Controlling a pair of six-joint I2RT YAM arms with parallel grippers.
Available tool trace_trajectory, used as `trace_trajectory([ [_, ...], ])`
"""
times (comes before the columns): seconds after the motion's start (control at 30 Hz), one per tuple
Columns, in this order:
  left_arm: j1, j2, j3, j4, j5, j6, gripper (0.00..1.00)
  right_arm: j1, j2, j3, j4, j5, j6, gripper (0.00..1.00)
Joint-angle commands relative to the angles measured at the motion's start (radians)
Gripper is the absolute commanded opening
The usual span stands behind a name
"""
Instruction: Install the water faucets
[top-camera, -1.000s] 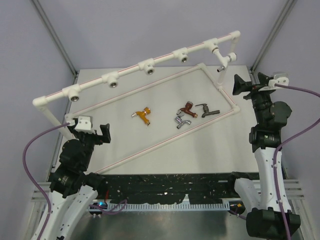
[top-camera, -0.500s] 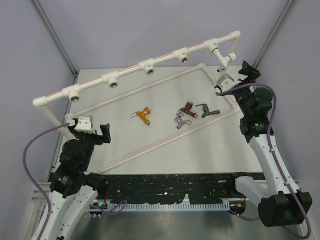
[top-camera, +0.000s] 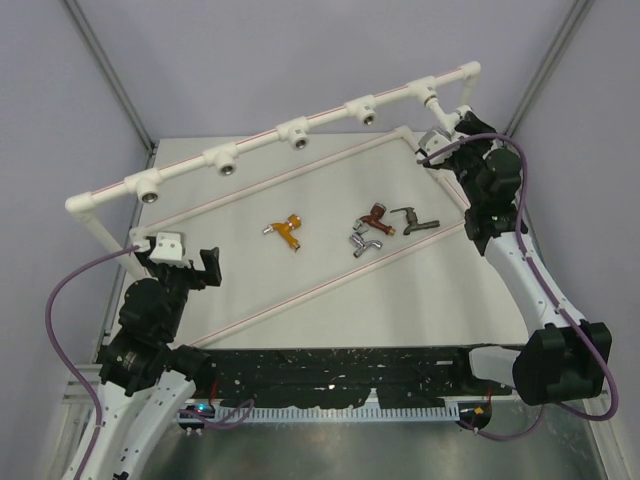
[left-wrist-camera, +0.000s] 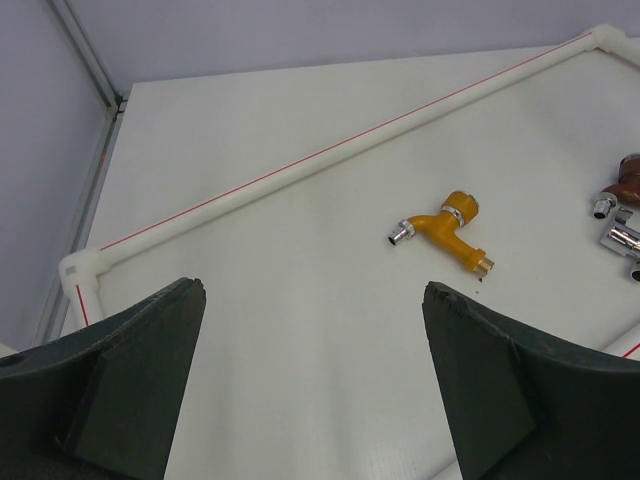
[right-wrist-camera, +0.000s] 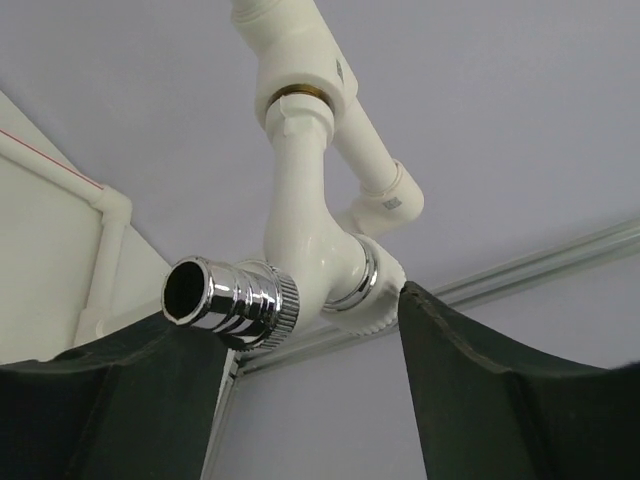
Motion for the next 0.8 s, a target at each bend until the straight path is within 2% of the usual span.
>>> trace_trajectory([
  [0.0, -0.003, 0.003, -0.001, 0.050, -0.009, 0.008, 0.94, 0.005, 0.017, 0.070, 0.073, -0.026, 0.167, 0.63],
  [0.03, -0.002, 0.003, -0.002, 0.050, -0.008, 0.008, 0.94, 0.005, 0.020, 0.070, 0.076, -0.034, 0.245, 0.52],
  [0.07, -0.003, 0.001, -0.003, 0.052, -0.009, 0.008, 0.94, 0.003, 0.020, 0.068, 0.082, -0.042, 0.281, 0.47],
  [0.13, -0.003, 0.001, -0.001, 0.052, -0.009, 0.008, 0.94, 0.003, 0.015, 0.054, 0.101, -0.043, 0.464, 0.30],
  [0.17, -0.003, 0.000, -0.002, 0.052, -0.009, 0.008, 0.94, 0.005, 0.012, 0.047, 0.115, -0.039, 0.514, 0.28],
  [0.23, -0.003, 0.001, -0.003, 0.052, -0.008, 0.008, 0.94, 0.002, 0.000, 0.022, 0.165, -0.007, 0.724, 0.22],
  [0.3, -0.003, 0.000, -0.003, 0.052, -0.006, 0.007, 0.94, -0.002, -0.016, -0.015, 0.233, 0.033, 0.961, 0.13],
  [0.33, -0.003, 0.000, -0.003, 0.050, -0.006, 0.008, 0.94, -0.003, -0.025, -0.038, 0.280, 0.061, 1.151, 0.09],
  [0.37, -0.003, 0.000, -0.003, 0.050, -0.006, 0.008, 0.94, -0.006, -0.028, -0.044, 0.296, 0.101, 1.232, 0.07],
  [0.4, -0.003, -0.002, -0.003, 0.052, -0.005, 0.008, 0.94, -0.021, -0.032, -0.052, 0.299, 0.112, 1.412, 0.05],
  [0.43, -0.002, -0.003, -0.003, 0.052, -0.005, 0.008, 0.94, -0.026, -0.033, -0.056, 0.306, 0.128, 1.492, 0.05],
  [0.47, -0.003, -0.002, -0.003, 0.052, -0.005, 0.008, 0.94, -0.041, -0.029, -0.062, 0.311, 0.132, 1.666, 0.05],
  [0.5, -0.003, -0.003, -0.003, 0.052, -0.005, 0.008, 0.94, -0.051, -0.026, -0.067, 0.331, 0.133, 1.745, 0.05],
  [0.53, -0.003, -0.005, -0.003, 0.050, -0.005, 0.008, 0.94, -0.072, -0.013, -0.079, 0.345, 0.133, 1.928, 0.05],
  [0.67, -0.003, -0.006, -0.004, 0.053, -0.005, 0.008, 0.94, -0.087, 0.050, -0.127, 0.496, 0.135, 2.426, 0.05],
  [0.77, -0.003, -0.008, -0.003, 0.053, -0.003, 0.006, 0.95, -0.087, 0.102, -0.124, 0.608, 0.116, 2.614, 0.05],
])
